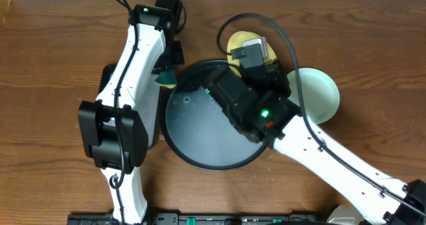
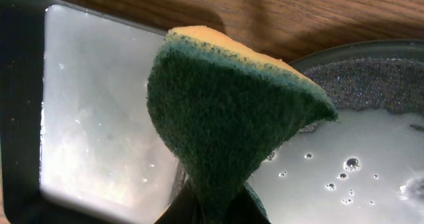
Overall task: Clean dirty plates on tray and stack at the side
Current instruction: 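Lift the yellow plate with the right gripper and carry it right, then lower the yellow plate onto the mint plates and release it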
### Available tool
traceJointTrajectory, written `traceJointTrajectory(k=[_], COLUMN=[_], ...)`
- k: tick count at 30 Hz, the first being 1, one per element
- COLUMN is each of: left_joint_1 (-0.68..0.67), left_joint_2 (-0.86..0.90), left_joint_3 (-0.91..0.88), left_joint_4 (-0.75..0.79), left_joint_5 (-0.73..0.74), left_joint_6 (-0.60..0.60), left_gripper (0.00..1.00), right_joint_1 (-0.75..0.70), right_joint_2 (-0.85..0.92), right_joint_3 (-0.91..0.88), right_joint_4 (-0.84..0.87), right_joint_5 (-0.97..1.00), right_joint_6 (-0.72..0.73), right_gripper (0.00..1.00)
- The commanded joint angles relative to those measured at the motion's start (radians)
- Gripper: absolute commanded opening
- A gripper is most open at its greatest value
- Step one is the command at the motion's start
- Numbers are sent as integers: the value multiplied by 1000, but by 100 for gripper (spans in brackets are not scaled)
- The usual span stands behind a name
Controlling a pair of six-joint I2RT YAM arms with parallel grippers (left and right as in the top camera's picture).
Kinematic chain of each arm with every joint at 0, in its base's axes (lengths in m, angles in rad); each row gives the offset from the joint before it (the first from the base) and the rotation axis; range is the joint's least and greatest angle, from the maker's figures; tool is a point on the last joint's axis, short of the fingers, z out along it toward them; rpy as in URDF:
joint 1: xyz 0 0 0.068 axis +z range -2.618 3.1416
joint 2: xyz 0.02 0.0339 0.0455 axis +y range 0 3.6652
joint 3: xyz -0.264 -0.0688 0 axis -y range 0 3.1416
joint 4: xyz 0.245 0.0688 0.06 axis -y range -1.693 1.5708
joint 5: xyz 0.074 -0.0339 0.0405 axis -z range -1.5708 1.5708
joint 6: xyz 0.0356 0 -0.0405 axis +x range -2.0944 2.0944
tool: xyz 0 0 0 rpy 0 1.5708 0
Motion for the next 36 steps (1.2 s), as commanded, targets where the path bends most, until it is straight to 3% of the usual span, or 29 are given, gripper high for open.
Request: traceJointTrajectory(k=[1, 6, 11, 22, 30, 36], left_joint_1=[0, 0, 0, 0, 0, 0], left_joint_2=[-27, -27, -27, -27, -27, -27], left_joint_3=[21, 21, 21, 9, 9, 9], left_joint_4=[-3, -3, -3, -3, -3, -3], left_joint_5=[3, 3, 3, 3, 3, 3], left_joint_6=[-13, -13, -13, -13, -13, -13], left_gripper=[8, 8, 8, 8, 8, 8], right_joint_1=[33, 15, -43, -428, -776, -918], right_joint_2=[-21, -21, -22, -60, -34, -22], right_joint_3=[3, 3, 3, 3, -27, -190], right_joint_4=[2, 1, 2, -16, -94, 8], right_joint_5=[175, 118, -149, -743, -836, -856], right_joint_6=[11, 43, 45, 73, 109, 108], right_gripper=[1, 1, 1, 1, 1, 1])
